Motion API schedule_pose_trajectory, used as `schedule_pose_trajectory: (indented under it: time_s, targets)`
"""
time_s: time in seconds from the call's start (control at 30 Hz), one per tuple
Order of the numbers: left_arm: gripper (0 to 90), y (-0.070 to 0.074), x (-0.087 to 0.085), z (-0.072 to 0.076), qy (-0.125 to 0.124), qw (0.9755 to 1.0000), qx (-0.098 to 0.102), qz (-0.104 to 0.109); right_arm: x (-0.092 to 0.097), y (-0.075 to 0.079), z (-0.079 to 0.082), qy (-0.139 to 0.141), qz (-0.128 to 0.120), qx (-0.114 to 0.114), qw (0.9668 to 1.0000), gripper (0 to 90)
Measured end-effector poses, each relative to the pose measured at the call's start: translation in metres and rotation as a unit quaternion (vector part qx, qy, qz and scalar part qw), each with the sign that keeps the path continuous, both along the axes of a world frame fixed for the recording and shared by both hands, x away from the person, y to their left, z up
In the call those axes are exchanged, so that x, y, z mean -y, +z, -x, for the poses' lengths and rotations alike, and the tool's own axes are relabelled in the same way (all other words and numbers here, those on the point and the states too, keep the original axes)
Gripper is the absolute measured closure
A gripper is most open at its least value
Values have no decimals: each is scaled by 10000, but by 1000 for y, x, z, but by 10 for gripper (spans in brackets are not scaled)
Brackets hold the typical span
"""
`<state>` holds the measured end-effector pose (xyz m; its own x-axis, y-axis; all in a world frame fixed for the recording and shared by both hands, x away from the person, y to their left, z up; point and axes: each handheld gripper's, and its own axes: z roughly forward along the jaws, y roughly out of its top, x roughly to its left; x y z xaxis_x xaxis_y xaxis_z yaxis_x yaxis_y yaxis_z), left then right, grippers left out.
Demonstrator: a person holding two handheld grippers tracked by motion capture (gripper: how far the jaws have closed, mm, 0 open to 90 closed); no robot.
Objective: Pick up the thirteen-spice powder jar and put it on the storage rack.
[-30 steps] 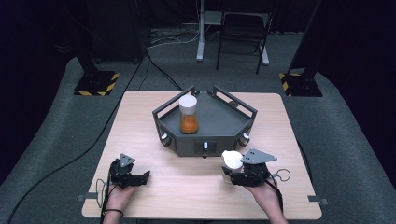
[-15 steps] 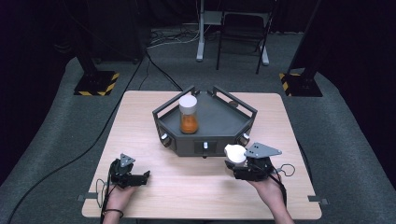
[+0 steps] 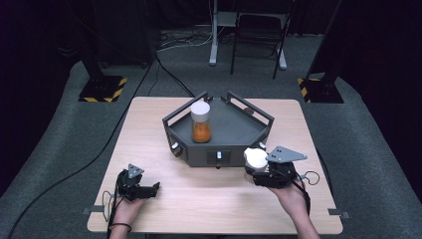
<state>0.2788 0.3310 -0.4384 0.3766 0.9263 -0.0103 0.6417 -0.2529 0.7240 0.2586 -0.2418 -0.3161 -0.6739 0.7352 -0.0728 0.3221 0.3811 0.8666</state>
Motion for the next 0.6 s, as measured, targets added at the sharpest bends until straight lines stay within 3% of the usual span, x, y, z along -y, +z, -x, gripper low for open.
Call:
schedule_pose_trajectory:
  time_s: [0.6]
  targets:
    - [9,0,0,0,-1,10000,1,-1,0,27,-8,-199,152,165,9996,294]
